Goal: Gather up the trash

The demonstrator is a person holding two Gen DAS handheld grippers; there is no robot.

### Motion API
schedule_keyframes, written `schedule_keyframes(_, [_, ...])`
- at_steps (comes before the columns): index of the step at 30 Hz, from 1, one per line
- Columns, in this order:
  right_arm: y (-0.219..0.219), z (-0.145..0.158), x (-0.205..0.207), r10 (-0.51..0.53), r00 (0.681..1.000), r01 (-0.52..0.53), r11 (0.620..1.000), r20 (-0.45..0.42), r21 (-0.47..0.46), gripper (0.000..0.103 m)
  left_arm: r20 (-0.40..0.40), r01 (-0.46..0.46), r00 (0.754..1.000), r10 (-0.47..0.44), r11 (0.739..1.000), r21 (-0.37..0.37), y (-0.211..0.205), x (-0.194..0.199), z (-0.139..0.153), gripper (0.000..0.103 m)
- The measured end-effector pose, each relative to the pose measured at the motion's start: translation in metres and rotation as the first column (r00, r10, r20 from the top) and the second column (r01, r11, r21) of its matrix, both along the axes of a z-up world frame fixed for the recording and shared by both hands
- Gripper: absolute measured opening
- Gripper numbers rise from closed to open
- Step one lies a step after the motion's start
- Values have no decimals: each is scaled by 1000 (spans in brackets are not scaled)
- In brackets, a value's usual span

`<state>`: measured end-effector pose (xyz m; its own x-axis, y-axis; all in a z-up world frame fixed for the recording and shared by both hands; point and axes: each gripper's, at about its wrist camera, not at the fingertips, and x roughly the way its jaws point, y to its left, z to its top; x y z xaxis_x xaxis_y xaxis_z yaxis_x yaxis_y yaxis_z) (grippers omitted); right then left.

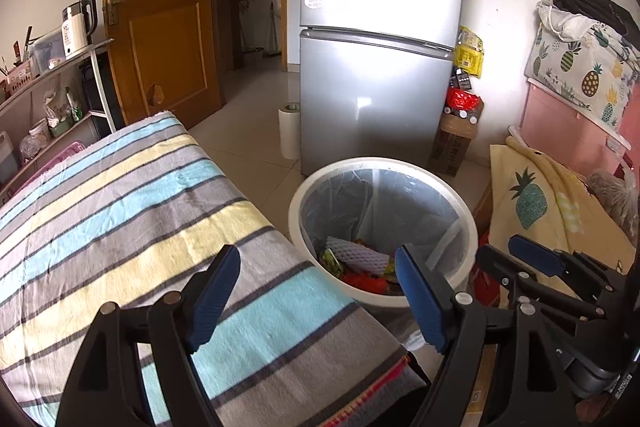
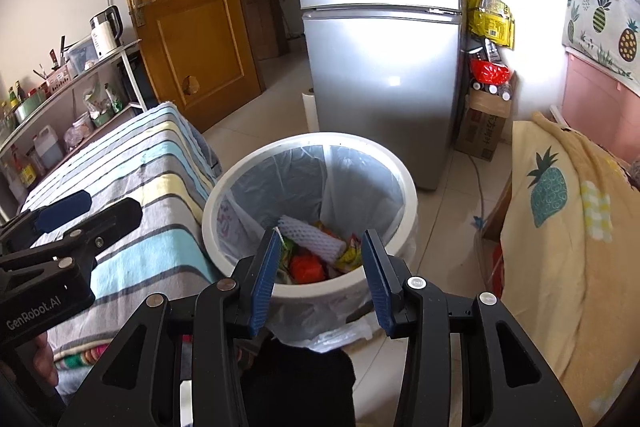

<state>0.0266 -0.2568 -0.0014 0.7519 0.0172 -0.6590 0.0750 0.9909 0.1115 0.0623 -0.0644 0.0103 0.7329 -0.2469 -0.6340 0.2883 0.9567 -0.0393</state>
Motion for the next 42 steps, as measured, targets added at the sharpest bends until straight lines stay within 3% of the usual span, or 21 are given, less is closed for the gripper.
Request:
schedule_keyframes(5, [4,-4,-7,-6,1000,6,1000,-2,-13,43,-3,-4,1000,4,999,32,-6,-7,-4,82])
schedule_keyframes(42, [10,-3,-20,0,1000,0,1000,9,3,43,2,-8,1000,8,1000,26,-5,-16,-5,82])
